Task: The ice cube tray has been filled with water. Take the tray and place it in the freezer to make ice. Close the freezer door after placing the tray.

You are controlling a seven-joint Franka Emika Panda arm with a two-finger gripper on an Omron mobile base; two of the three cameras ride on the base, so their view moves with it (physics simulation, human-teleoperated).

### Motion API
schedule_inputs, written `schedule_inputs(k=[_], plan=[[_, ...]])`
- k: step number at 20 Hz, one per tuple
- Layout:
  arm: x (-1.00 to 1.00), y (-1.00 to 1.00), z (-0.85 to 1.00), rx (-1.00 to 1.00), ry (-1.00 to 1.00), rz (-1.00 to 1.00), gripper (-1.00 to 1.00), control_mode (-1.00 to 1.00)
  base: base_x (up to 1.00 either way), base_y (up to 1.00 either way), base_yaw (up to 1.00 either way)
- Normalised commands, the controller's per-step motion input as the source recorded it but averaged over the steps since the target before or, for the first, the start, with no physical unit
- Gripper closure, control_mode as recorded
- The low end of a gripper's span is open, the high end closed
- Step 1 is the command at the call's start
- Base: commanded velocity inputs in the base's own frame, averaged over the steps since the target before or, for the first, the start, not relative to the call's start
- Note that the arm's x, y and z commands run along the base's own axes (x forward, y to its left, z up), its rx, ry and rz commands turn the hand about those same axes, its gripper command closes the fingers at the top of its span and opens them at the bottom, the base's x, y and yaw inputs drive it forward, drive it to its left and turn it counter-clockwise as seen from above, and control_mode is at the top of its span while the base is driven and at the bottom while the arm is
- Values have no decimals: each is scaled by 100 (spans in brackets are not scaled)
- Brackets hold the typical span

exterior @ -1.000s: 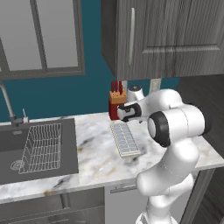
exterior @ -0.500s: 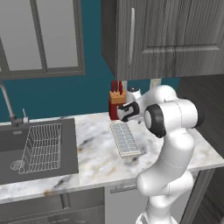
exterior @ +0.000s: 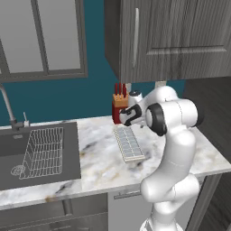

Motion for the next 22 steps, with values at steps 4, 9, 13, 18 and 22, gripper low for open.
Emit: schedule_inputs(k=[4, 9, 13, 18, 22], plan=[[24, 0, -20, 0, 0, -4, -100, -100, 0, 0, 0], [27, 0, -18, 0, 1, -5, -100, -100, 0, 0, 0], [32, 0, -19, 0, 2, -5, -100, -100, 0, 0, 0], [28, 0, -20, 0, 3, -5, -100, -100, 0, 0, 0], [17, 0, -25, 0, 4, -5, -100, -100, 0, 0, 0]])
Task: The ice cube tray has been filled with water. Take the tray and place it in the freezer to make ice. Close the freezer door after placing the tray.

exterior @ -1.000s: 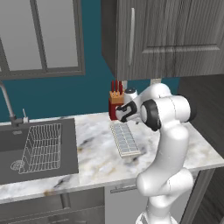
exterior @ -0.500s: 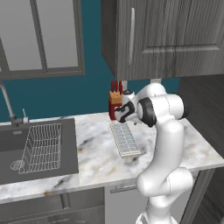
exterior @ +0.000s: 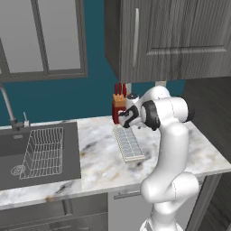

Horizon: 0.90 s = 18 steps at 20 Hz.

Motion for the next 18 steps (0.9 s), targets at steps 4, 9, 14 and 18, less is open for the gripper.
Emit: schedule_inputs(k=[4, 9, 14, 18], plan=[[3, 0, -31, 0, 3, -7, -100, -100, 0, 0, 0], [0, 7, -26, 0, 7, -11, -100, -100, 0, 0, 0], [-3, 24, -14, 0, 10, -12, -100, -100, 0, 0, 0], [-5, 40, -11, 0, 10, -15, -100, -100, 0, 0, 0]])
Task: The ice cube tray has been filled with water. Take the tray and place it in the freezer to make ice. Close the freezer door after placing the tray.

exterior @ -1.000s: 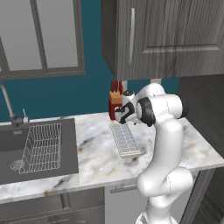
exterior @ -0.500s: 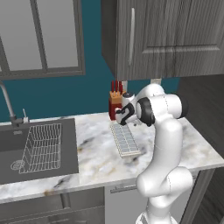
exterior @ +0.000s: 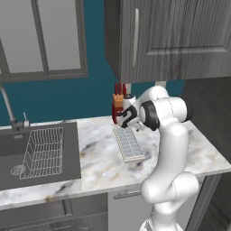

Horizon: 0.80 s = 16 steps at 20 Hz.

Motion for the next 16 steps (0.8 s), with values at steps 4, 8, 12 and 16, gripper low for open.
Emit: schedule_inputs(k=[4, 8, 12, 16], plan=[[-21, 38, -17, 0, 9, -15, -100, -100, 0, 0, 0], [-38, 32, -24, 0, 5, -14, -100, -100, 0, 0, 0], [-46, 26, -25, 0, 2, -13, -100, -100, 0, 0, 0], [-61, 22, -23, 0, 0, -10, -100, -100, 0, 0, 0]])
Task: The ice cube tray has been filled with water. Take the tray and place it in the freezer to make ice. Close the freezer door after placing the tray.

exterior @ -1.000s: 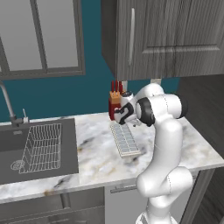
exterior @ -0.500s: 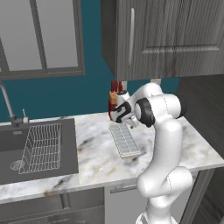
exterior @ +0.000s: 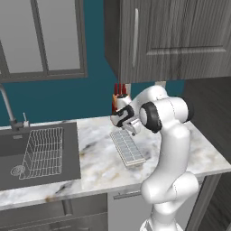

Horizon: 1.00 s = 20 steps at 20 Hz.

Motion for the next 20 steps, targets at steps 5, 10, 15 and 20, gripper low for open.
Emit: schedule_inputs(k=[5, 10, 15, 20], plan=[[-72, 19, -19, 0, 0, -9, -100, -100, 0, 0, 0], [-75, 20, -19, 0, 0, -8, -100, -100, 0, 0, 0], [-74, 23, -16, 0, 0, -9, -100, -100, 0, 0, 0], [-73, 25, -13, 0, 1, -11, -100, -100, 0, 0, 0]])
